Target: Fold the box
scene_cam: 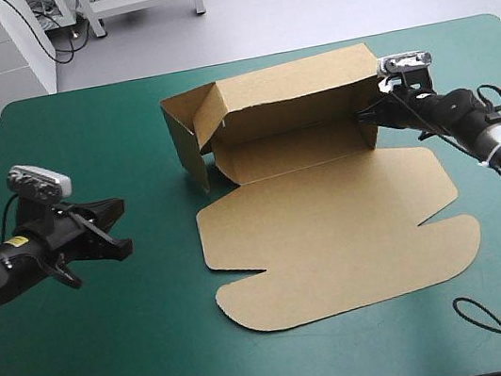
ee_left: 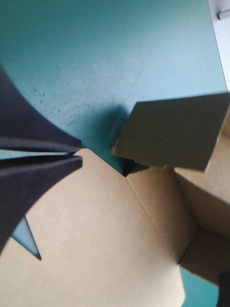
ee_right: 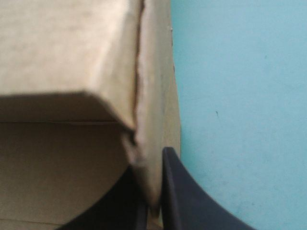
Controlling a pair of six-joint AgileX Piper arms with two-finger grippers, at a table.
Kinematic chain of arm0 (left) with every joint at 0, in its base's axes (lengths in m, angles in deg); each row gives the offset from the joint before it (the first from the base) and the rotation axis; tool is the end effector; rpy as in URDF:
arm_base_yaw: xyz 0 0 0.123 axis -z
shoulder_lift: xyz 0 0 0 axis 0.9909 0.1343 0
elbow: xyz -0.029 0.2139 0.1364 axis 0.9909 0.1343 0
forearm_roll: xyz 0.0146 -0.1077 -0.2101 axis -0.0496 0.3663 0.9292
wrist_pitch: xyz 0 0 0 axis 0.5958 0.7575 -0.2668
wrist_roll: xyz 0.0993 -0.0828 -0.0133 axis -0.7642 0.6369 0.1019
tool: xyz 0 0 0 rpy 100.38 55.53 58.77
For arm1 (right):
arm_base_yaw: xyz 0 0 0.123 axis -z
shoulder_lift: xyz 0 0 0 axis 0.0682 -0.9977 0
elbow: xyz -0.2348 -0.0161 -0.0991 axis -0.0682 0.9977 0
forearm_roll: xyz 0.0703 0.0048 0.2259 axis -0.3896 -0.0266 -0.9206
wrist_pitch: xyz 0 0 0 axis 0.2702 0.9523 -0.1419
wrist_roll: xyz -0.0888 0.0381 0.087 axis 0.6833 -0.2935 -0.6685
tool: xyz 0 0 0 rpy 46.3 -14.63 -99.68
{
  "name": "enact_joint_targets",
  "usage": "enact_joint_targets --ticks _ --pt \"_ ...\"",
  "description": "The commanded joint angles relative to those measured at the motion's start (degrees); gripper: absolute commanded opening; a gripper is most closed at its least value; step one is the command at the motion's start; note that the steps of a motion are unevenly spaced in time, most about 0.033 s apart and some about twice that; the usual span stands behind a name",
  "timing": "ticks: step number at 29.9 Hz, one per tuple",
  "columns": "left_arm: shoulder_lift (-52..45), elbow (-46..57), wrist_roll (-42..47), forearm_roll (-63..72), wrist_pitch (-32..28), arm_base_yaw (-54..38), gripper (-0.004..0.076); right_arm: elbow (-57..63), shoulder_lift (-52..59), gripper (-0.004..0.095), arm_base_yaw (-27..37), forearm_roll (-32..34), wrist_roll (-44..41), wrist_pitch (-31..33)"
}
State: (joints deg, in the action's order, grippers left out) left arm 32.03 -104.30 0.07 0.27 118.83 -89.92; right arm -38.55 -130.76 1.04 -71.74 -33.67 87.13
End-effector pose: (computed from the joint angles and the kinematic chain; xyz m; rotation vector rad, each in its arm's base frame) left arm 0.2179 -0.0440 0.3297 0.4680 2.0494 -0.4057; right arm 0.4004 0.0511 0.2109 -0.1594 2.2050 0.3094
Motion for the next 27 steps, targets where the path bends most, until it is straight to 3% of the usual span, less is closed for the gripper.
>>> enact_joint_targets --ticks 1,4,9,14,21,27 --pt "-0.6 0.4 -2.6 8.7 3.6 -10.9 0.0006 -0.6 1.7 -0.0015 0.2 3.9 -5.0 6.5" --pt "-0.6 1.1 -3.5 9.9 5.1 -16.6 0.0006 -2.2 1.7 -0.0015 0.2 6.2 -7.7 8.9" --pt "-0.6 1.2 -11.2 11.2 7.0 -14.7 0.0006 -8.7 1.8 -0.0007 0.1 8.5 -11.7 16.9" --pt "-0.5 1.2 -11.4 6.9 3.0 -10.7 0.0006 -14.7 1.8 -0.0007 0.1 19.1 -22.2 28.1" --pt "0.1 1.2 -11.4 5.6 0.6 -6.8 0.0006 -18.9 5.8 -0.0006 0.1 34.1 -33.1 37.7" --pt "0.6 1.2 -11.4 5.9 -1.5 -4.6 0.0006 -21.1 10.9 -0.0006 0.1 38.8 -36.0 48.5"
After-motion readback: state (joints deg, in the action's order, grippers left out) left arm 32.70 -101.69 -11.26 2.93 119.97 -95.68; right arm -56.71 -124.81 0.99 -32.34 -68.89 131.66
